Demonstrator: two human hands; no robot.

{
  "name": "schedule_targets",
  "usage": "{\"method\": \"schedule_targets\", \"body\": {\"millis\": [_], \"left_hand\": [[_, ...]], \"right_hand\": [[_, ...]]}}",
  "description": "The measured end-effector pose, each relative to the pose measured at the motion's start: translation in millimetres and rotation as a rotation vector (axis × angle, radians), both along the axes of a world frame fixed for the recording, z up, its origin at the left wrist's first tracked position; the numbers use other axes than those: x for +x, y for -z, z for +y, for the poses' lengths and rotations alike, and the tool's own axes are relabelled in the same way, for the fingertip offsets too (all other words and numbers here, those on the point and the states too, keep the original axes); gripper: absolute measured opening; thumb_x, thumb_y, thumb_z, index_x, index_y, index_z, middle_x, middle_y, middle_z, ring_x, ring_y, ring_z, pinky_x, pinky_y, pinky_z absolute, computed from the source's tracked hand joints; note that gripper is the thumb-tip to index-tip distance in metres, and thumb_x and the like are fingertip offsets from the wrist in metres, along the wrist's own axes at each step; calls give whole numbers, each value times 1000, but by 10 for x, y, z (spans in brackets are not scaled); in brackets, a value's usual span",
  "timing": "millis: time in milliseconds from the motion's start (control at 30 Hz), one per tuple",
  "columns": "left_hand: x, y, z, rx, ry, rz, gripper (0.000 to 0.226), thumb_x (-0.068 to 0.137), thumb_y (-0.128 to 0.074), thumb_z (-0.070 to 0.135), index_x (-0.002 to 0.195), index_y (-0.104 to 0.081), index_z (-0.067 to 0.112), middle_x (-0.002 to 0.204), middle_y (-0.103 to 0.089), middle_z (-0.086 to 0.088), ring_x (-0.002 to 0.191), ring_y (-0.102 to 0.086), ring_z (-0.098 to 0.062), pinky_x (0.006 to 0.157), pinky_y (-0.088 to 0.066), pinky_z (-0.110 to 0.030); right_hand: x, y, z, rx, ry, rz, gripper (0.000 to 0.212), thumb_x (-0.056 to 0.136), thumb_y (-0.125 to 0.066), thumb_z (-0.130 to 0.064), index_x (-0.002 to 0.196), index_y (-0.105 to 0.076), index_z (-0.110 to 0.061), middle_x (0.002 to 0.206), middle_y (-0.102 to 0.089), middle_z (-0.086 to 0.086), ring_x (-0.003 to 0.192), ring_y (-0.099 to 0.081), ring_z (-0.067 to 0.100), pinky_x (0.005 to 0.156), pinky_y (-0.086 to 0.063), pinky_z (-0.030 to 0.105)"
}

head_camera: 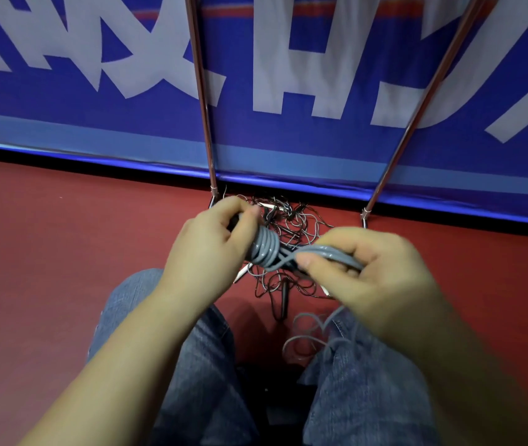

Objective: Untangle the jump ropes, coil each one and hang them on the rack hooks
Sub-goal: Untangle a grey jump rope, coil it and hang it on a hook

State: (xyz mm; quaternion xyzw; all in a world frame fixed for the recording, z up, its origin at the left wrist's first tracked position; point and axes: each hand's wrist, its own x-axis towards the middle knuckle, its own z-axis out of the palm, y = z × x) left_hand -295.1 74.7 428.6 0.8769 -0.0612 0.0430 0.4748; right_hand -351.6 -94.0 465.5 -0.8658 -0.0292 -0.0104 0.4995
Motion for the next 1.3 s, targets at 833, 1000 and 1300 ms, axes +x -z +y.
{"method": "schedule_targets", "body": {"millis": [833, 1000, 1300], "left_hand": [[-34, -272, -113, -221, -97, -96, 29, 87, -45, 40, 73, -61, 22, 61, -58, 0, 55, -50, -18, 58, -42, -37], [3, -244, -78, -40, -149, -88, 25, 94, -47, 34, 80, -63, 20, 58, -55, -1, 57, -45, -14, 56, -35, -33], [4, -235, -37, -166, 233, 44, 22, 84, -49, 41, 81, -63, 24, 70, -60, -9, 61, -50, -21, 57, -41, -31]], "right_hand": [[-25, 216, 303, 382, -54, 324, 27, 95, -48, -25, 76, -64, -17, 44, -51, -10, 38, -46, 3, 42, -35, 11], [-54, 93, 140, 63, 20, 101, 13, 77, -69, -42, 85, -69, -32, 73, -66, 12, 71, -59, 30, 64, -49, 35], [55, -90, -164, 48, 19, 17, 21, 57, -71, -48, 69, -74, -30, 76, -70, -12, 73, -64, 5, 66, -50, 18]]}}
